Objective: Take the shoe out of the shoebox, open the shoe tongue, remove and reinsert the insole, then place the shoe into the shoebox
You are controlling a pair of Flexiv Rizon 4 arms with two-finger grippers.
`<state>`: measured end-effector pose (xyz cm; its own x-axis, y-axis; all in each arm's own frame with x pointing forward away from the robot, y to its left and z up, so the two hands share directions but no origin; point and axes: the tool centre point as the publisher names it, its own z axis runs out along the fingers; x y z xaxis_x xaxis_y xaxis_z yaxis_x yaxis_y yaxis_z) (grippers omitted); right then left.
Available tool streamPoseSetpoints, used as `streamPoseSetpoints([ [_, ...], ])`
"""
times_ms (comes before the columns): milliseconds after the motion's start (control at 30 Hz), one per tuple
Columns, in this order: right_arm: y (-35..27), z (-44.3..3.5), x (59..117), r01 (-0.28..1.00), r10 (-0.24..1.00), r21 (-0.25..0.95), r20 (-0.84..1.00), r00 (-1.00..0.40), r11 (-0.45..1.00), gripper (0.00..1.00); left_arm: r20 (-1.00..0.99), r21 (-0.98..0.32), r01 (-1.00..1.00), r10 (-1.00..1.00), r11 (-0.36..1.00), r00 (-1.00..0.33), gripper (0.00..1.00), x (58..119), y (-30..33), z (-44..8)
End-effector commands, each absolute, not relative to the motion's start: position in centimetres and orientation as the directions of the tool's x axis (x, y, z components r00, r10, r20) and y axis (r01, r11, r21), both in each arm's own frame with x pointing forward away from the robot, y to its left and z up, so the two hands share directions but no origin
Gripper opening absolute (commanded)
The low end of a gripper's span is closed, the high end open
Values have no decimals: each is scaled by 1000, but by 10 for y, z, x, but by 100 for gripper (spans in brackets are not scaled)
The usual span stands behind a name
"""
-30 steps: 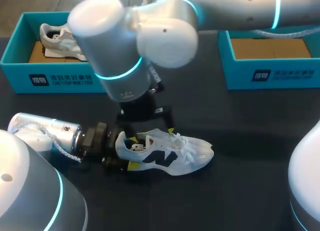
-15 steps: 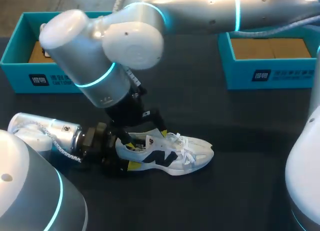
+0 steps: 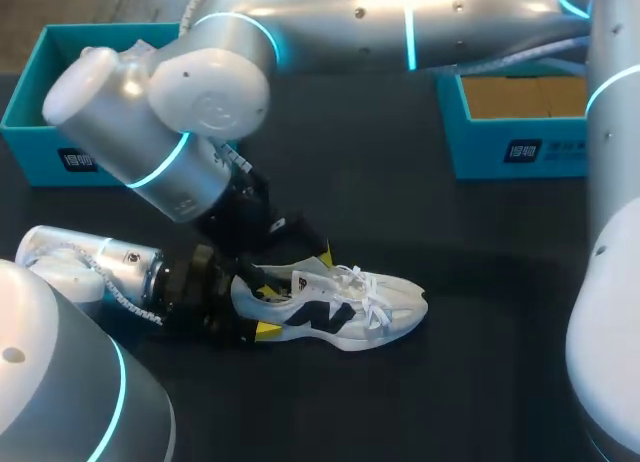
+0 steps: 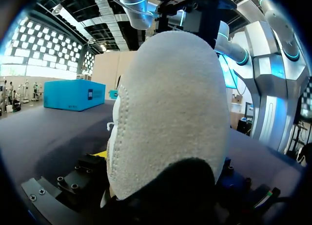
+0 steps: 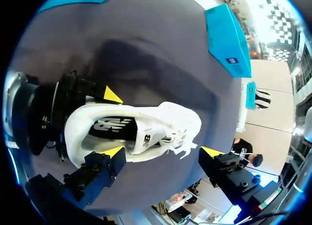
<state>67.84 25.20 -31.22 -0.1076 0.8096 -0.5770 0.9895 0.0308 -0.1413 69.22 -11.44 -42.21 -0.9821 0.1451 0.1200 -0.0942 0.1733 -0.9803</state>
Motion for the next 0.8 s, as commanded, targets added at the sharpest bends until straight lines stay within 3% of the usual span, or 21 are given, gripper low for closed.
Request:
streamPoseSetpoints([
  [33,254,-316,677,848,619,258,-591,517,-462,100,120,-980,-94,142,173,-983,0,694,-115,-424],
  [800,226,-327,683,819,621,262,-547,561,-510,100,120,-980,-94,142,173,-983,0,694,-115,-424],
])
